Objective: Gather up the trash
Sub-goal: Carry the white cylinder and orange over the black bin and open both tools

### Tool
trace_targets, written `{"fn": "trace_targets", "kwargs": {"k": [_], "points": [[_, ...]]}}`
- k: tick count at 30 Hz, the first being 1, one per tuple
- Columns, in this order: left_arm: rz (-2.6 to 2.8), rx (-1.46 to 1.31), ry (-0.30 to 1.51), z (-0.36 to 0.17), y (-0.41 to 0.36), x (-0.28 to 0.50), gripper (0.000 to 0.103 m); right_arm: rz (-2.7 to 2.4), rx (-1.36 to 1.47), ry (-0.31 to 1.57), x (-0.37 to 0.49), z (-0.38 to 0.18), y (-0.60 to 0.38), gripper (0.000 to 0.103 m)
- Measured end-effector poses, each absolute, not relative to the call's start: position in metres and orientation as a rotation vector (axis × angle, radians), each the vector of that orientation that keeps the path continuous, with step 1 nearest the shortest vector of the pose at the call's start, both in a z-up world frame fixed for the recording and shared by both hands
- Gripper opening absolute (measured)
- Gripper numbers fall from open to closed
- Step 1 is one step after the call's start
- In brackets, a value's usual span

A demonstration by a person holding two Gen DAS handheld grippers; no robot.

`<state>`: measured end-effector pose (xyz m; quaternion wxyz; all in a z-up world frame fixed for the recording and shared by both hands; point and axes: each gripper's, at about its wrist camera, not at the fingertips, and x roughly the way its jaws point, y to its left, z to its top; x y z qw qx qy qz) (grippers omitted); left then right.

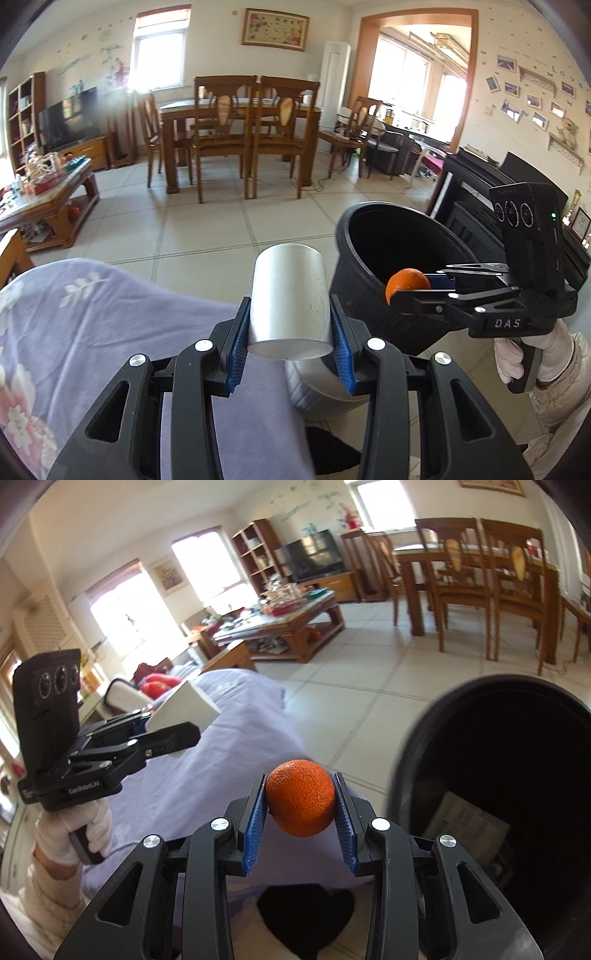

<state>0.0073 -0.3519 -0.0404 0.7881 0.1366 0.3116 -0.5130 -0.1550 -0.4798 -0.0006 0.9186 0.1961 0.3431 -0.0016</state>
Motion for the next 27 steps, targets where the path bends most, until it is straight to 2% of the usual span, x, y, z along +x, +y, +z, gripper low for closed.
{"fn": "trace_targets", "kwargs": {"k": [12, 27], "points": [[-1.283, 0.335, 0.695, -0.058, -0.43, -0.026, 0.04, -0.171, 0.502, 0.67, -0.23, -0.027, -0.561, 0.035], [-1.362, 0.469, 0.716, -0.084, -0.496, -0.062, 0.04, -0.313, 0.492, 0.688, -0.262, -0.054, -0.6, 0.035]]}}
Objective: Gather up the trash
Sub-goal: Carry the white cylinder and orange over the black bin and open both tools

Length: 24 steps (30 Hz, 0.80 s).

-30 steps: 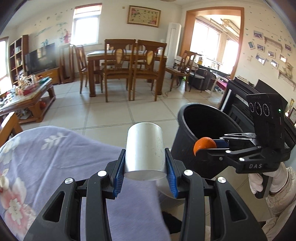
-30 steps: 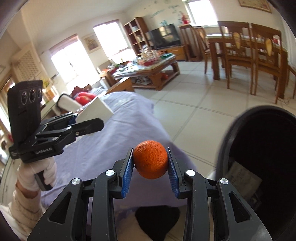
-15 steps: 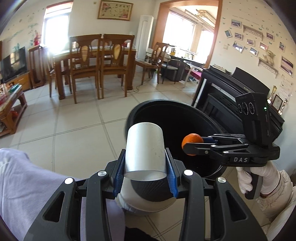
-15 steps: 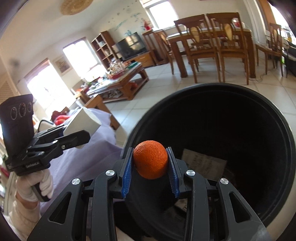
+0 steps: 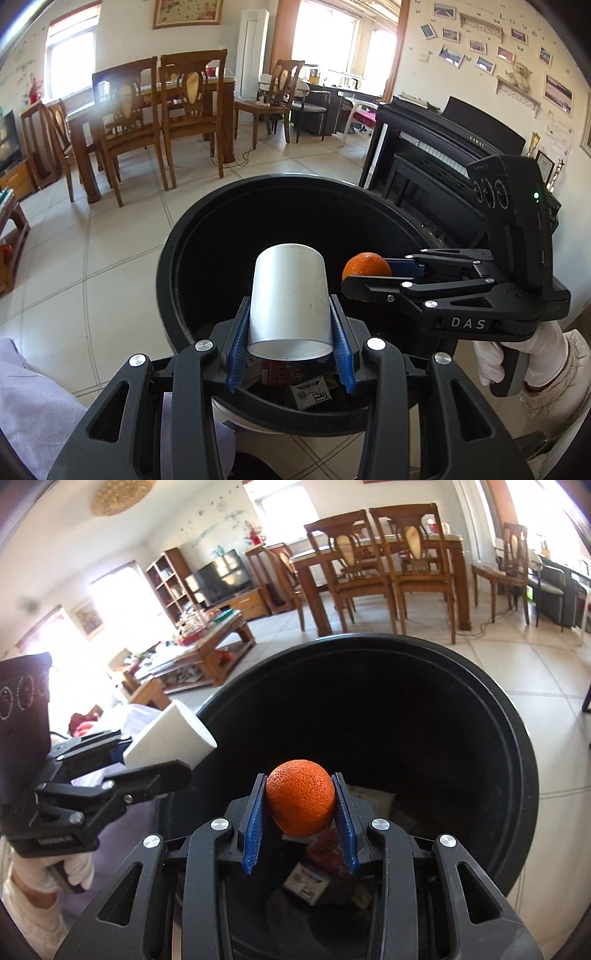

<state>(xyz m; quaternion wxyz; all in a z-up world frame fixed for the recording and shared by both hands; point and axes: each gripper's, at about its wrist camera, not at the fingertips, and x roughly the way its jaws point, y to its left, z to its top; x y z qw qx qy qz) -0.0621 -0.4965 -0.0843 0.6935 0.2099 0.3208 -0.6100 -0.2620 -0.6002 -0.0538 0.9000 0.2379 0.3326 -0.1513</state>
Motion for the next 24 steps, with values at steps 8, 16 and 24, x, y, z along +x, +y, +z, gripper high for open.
{"fn": "trace_targets", "kwargs": {"k": [8, 16, 24], "points": [[-1.366, 0.513, 0.723, -0.095, -0.504, -0.07, 0.04, -0.335, 0.471, 0.698, -0.261, -0.058, -0.61, 0.035], [-1.355, 0.537, 0.728, -0.099, -0.51, -0.072, 0.04, -0.336, 0.467, 0.698, -0.259, -0.057, -0.611, 0.035], [-1.351, 0.544, 0.73, -0.099, -0.513, -0.075, 0.041, -0.339, 0.467, 0.696, -0.256, -0.054, -0.609, 0.035]]}}
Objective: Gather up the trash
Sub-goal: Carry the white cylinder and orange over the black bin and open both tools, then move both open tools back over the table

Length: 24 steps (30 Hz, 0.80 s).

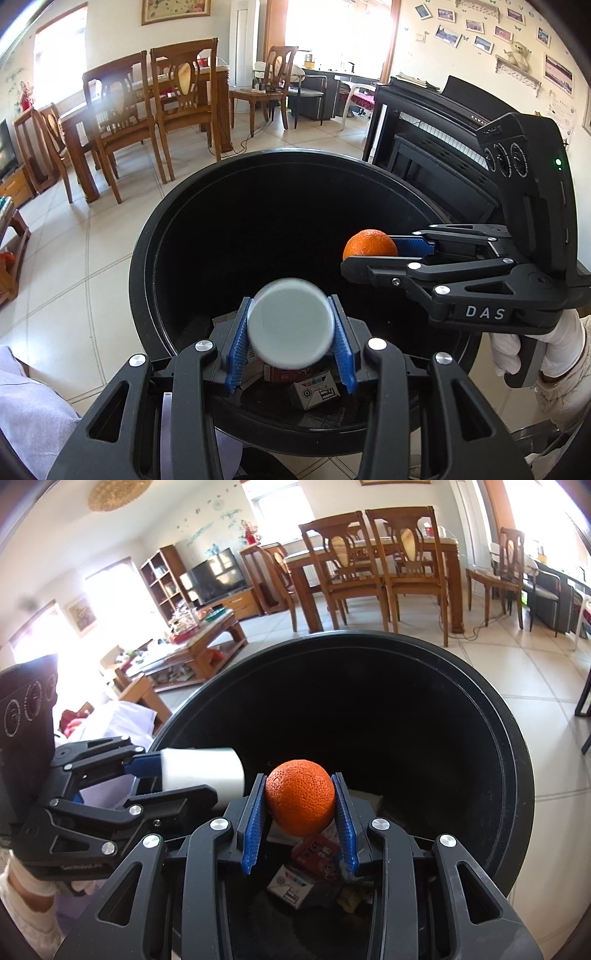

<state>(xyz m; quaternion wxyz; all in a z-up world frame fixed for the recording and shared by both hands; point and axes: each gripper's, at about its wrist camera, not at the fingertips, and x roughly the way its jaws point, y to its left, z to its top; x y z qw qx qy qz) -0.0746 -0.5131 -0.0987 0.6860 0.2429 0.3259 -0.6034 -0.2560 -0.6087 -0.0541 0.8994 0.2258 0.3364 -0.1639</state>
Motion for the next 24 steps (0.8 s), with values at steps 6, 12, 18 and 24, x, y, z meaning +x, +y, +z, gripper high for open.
{"fn": "trace_targets", "kwargs": {"k": [6, 12, 18, 24], "points": [[-1.353, 0.546, 0.73, -0.098, -0.513, -0.076, 0.041, -0.342, 0.467, 0.697, -0.254, -0.053, -0.609, 0.037], [-1.358, 0.541, 0.725, -0.097, -0.511, -0.078, 0.041, -0.345, 0.47, 0.694, -0.256, -0.051, -0.604, 0.044], [-1.358, 0.54, 0.713, -0.095, -0.507, -0.079, 0.05, -0.343, 0.494, 0.688, -0.255, -0.048, -0.602, 0.049], [-1.353, 0.531, 0.681, -0.09, -0.496, -0.081, 0.068, -0.35, 0.505, 0.679, -0.255, -0.042, -0.595, 0.049]]}}
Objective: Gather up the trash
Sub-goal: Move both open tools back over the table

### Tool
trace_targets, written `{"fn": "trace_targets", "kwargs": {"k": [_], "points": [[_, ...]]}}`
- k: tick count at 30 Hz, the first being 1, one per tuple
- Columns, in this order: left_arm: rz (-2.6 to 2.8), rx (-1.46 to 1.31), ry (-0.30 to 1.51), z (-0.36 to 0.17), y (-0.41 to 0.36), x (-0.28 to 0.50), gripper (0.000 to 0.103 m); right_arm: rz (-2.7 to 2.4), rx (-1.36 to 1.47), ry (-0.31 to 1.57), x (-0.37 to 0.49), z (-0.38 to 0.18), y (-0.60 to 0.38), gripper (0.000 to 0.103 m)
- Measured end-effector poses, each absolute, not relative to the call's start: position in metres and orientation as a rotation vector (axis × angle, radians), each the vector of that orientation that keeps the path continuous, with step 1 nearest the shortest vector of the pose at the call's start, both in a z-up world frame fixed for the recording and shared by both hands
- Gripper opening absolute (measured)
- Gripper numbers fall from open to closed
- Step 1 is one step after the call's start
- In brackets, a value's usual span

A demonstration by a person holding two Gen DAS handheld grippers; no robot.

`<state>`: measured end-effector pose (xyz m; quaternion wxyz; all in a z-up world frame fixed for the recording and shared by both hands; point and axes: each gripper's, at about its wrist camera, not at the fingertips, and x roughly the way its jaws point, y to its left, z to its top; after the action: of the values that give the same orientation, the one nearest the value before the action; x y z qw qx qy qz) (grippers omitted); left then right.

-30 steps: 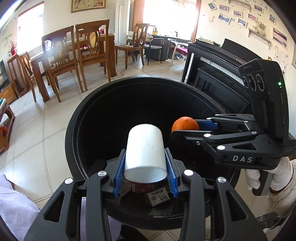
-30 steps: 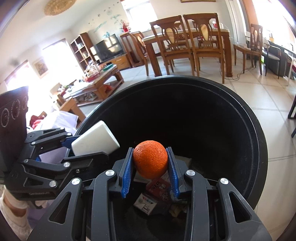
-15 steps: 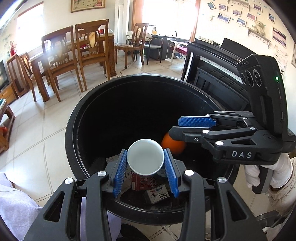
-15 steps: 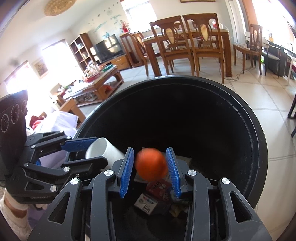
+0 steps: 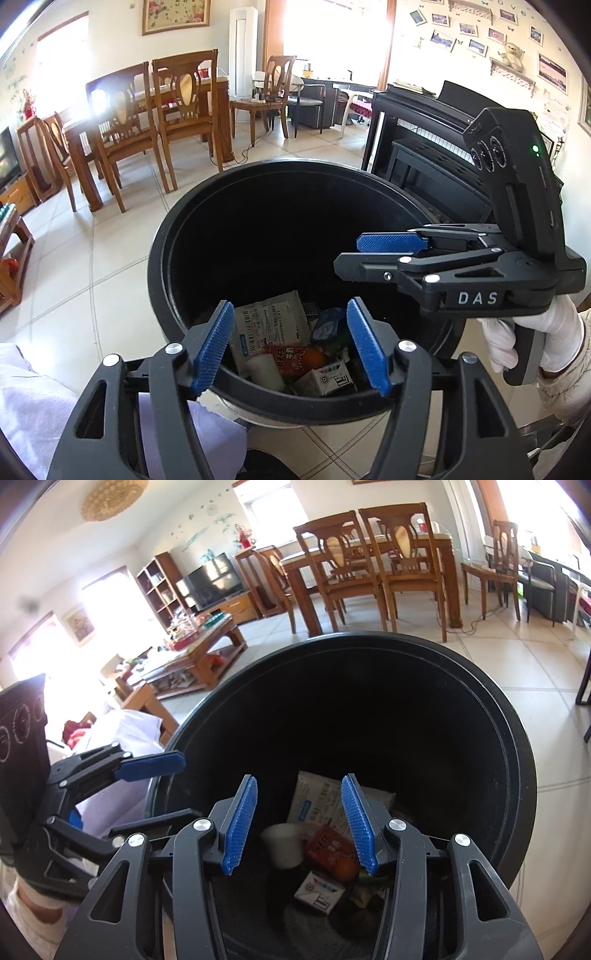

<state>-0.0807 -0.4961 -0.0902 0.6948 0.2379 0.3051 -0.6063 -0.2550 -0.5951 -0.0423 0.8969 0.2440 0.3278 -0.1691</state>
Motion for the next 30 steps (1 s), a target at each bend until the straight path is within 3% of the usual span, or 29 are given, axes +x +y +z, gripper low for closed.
{"fn": "trace_targets", "kwargs": {"k": [5, 7, 10, 16, 18, 30], "points": [[-1.339, 0.515, 0.668, -0.087, -0.481, -0.079, 0.074, -0.346, 0.496, 0.67, -0.253, -0.035, -0.585, 0.049], [-1.322, 0.508, 0.653, -0.083, -0.472, -0.077, 0.079, -0.349, 0.483, 0.662, -0.25, -0.031, -0.58, 0.057], [-1.304, 0.476, 0.637, -0.075, -0.452, -0.071, 0.082, -0.339, 0.468, 0.652, -0.244, -0.026, -0.567, 0.058], [-1.242, 0.412, 0.611, -0.059, -0.403, -0.054, 0.084, -0.29, 0.439, 0.642, -0.22, -0.012, -0.54, 0.058], [-1.212, 0.395, 0.599, -0.053, -0.386, -0.047, 0.087, -0.269, 0.424, 0.639, -0.21, -0.006, -0.528, 0.065], [-0.947, 0.305, 0.606, -0.042, -0.249, 0.02, 0.089, -0.062, 0.328, 0.67, -0.112, 0.015, -0.426, 0.065]]}}
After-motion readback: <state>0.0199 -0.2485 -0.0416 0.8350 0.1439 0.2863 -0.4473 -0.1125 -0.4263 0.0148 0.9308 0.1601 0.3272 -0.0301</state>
